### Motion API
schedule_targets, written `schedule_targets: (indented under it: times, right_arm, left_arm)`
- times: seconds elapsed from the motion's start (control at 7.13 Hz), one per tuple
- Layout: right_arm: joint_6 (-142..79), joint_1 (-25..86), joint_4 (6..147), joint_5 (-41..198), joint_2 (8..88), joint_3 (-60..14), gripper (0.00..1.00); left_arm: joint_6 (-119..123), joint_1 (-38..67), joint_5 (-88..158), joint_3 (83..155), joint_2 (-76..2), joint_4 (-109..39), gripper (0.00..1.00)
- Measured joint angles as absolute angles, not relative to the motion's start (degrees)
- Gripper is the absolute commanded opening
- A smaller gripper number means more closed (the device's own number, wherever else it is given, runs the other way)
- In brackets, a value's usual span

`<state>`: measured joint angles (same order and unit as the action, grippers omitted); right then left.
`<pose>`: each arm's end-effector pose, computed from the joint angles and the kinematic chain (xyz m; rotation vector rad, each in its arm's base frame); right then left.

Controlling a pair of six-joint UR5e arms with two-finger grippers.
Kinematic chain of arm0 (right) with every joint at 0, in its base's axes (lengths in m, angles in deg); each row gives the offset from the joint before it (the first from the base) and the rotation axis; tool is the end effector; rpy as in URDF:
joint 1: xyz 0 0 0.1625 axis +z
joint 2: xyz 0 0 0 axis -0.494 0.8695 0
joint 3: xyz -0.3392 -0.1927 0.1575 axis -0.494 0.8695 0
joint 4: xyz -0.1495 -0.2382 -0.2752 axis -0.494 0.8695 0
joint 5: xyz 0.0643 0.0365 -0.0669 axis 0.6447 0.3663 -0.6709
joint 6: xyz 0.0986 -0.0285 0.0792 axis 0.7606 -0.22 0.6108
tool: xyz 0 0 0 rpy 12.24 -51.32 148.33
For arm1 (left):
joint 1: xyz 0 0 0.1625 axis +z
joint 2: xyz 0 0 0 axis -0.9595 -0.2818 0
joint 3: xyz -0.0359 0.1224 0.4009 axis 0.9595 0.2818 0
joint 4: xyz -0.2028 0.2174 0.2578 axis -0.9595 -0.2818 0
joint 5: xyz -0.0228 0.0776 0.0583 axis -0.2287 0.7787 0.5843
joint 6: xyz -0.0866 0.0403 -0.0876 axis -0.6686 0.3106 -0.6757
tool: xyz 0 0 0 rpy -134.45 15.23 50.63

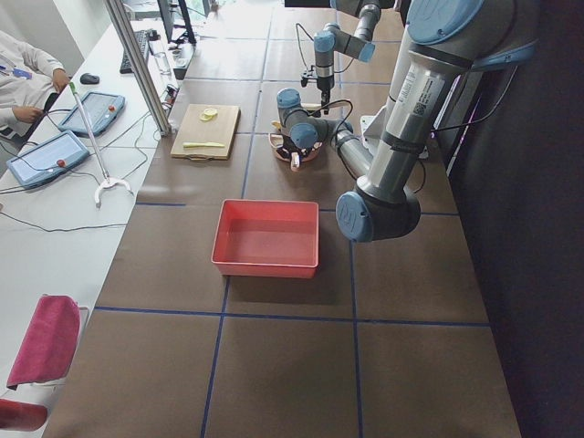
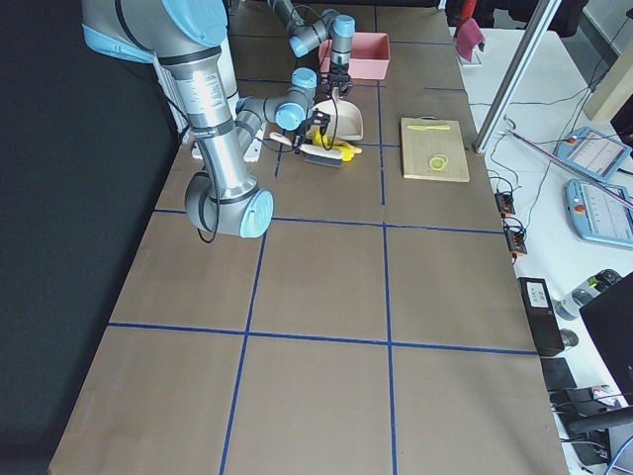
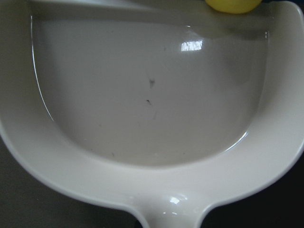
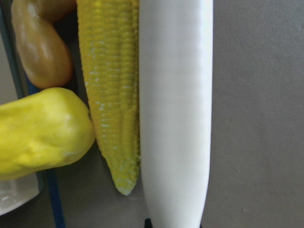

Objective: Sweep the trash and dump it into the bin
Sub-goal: 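Sweep the corn, squash and ginger toward the dustpan with the brush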

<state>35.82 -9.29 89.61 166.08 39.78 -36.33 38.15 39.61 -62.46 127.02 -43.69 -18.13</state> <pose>-0.5501 -0.2971 0.2892 -0.1571 -0.8302 0.0958 0.4902 -0.4163 0.3398 0.6444 0.7502 1.4463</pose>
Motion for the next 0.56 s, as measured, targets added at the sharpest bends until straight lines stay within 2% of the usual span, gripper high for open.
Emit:
schedule_targets:
  times: [0.56]
  right_arm:
    - [36.22, -8.93, 89.3, 166.27, 38.62, -35.81, 0.0]
  left_arm:
    - [38.0, 39.62, -62.47, 127.31, -43.67, -18.12, 0.01]
